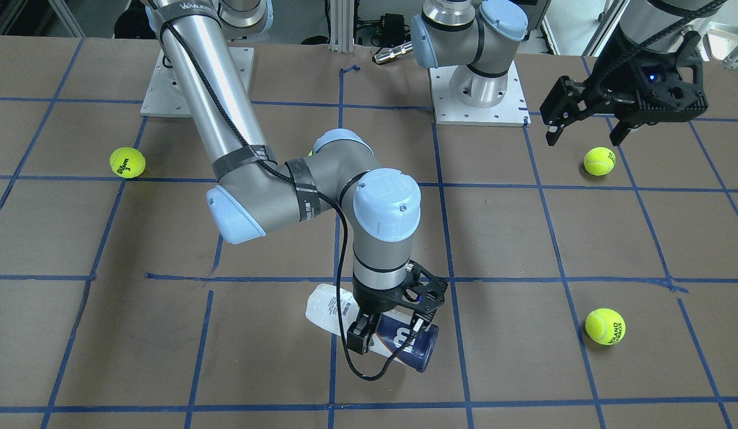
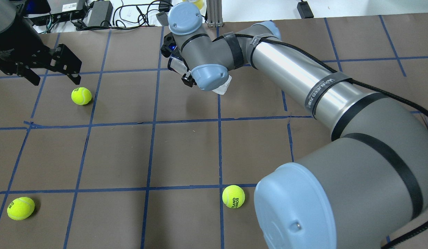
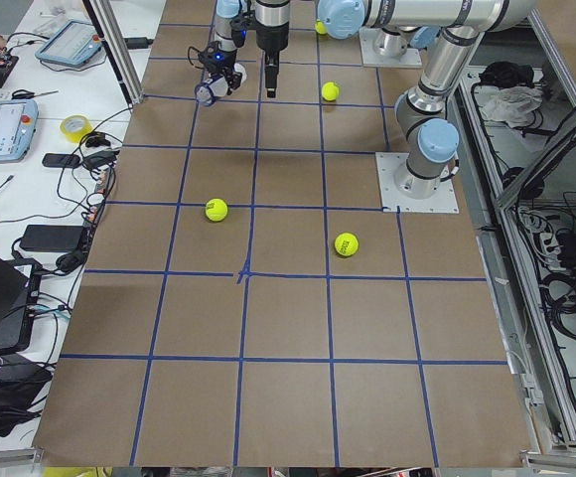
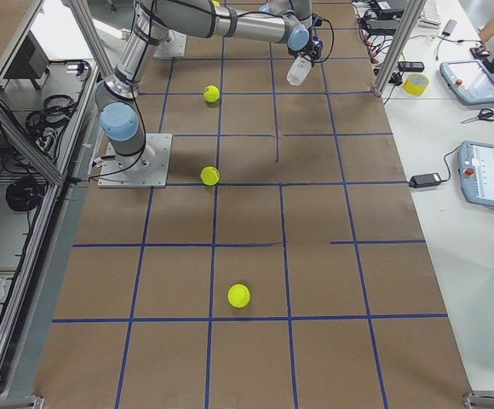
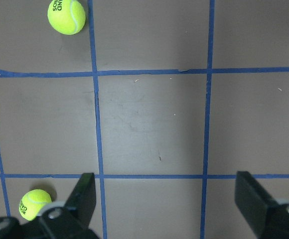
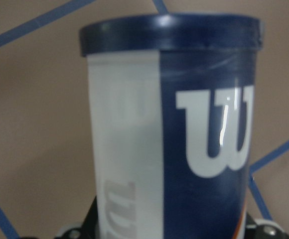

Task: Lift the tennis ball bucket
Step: 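Lower the can and lay it on its side with the right gripper, then open and raise the right gripper while the left gripper moves toward the can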

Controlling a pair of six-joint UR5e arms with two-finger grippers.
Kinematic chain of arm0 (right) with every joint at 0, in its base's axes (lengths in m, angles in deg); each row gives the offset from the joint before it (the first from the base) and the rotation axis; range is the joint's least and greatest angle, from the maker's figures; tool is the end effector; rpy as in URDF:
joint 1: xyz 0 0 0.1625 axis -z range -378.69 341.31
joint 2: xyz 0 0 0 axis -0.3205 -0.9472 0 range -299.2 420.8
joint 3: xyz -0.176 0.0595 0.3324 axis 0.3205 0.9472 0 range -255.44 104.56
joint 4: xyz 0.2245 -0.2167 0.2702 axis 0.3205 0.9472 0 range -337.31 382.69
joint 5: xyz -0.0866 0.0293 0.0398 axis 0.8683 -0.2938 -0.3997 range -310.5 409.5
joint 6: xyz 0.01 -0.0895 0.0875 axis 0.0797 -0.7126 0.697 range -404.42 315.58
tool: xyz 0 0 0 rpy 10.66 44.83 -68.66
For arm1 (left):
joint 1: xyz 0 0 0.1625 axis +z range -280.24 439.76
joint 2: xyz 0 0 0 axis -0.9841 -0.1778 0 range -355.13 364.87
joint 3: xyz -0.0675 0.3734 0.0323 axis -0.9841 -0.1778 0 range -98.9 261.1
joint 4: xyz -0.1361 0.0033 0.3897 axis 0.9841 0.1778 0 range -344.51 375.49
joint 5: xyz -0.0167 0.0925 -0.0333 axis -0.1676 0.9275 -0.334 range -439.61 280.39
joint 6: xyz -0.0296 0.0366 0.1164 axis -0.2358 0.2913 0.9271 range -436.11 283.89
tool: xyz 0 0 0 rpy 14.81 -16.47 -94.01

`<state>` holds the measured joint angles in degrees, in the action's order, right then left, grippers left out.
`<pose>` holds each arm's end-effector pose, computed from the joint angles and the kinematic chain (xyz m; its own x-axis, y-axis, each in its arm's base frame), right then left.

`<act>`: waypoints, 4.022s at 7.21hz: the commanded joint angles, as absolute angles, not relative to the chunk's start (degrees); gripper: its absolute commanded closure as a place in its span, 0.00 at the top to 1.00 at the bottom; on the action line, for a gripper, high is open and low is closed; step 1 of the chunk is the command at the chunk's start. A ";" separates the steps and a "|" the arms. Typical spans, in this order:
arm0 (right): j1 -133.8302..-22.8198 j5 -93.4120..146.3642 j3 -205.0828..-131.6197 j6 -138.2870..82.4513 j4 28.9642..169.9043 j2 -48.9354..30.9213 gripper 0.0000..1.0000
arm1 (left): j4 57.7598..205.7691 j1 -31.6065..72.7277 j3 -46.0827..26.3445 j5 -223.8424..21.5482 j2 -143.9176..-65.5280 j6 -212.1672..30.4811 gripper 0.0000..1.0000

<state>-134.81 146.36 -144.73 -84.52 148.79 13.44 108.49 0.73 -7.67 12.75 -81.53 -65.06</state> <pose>0.4353 -0.6191 0.2002 -0.4169 -0.8749 0.2465 -0.9089 0.4014 -0.1127 -0.0366 -0.4848 0.4532 -0.9989 0.0002 -0.0466 0.0013 0.9997 -0.0234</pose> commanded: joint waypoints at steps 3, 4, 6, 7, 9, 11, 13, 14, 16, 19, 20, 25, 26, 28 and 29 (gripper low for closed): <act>-136.73 148.73 -144.17 -106.17 154.79 17.47 0.78 | 108.47 0.74 -7.76 12.76 -81.44 -65.04 1.00; -136.73 148.81 -144.44 -109.34 156.18 18.25 0.78 | 108.47 0.74 -7.76 12.76 -81.52 -65.04 1.00; -136.73 148.73 -144.44 -110.78 157.16 19.75 0.80 | 108.47 0.74 -7.93 12.76 -81.53 -65.04 1.00; -136.73 148.55 -144.26 -110.69 157.33 20.71 0.82 | 108.47 0.74 -7.93 12.76 -81.53 -65.04 1.00; -136.73 147.94 -144.26 -111.21 155.94 20.03 1.00 | 108.47 0.74 -7.93 12.76 -81.44 -65.04 1.00; -136.64 147.85 -143.91 -111.22 154.09 17.14 1.00 | 108.56 0.74 -8.19 12.58 -81.44 -65.13 1.00; -134.11 147.58 -145.13 -110.08 149.17 9.25 1.00 | 108.74 0.74 -8.20 12.58 -81.44 -65.13 1.00; -131.40 147.58 -145.66 -107.20 148.81 6.95 1.00 | 108.65 0.74 -8.02 12.41 -81.61 -65.04 1.00; -127.69 148.28 -149.07 -105.07 148.81 -0.59 1.00 | 107.26 1.00 -8.81 7.70 -83.53 -65.30 1.00; -118.30 147.67 -160.13 -93.51 148.72 -14.38 1.00 | 93.76 1.01 -13.01 -3.99 -89.50 -66.09 1.00; -117.23 147.67 -163.13 -89.29 148.64 -18.78 1.00 | 87.27 1.01 -15.55 -9.42 -92.48 -66.27 1.00; -117.04 147.67 -164.30 -57.72 124.98 -27.60 1.00 | 64.56 1.01 -16.55 -20.19 -109.62 -74.43 1.00; -117.22 147.58 -164.30 -53.43 119.51 -28.66 1.00 | 63.75 1.01 -16.20 -24.81 -112.43 -74.88 1.00; -117.22 143.58 -164.21 -43.76 118.22 -28.67 1.00 | 63.03 1.01 -14.36 -26.61 -116.49 -74.97 1.00; -117.04 140.15 -162.91 -38.32 118.92 -28.24 1.00 | 62.86 1.01 -14.35 -29.31 -117.64 -75.06 1.00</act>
<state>-117.16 144.07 -163.95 -44.91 118.65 -28.55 63.16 1.01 -14.75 -26.79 -115.72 -74.92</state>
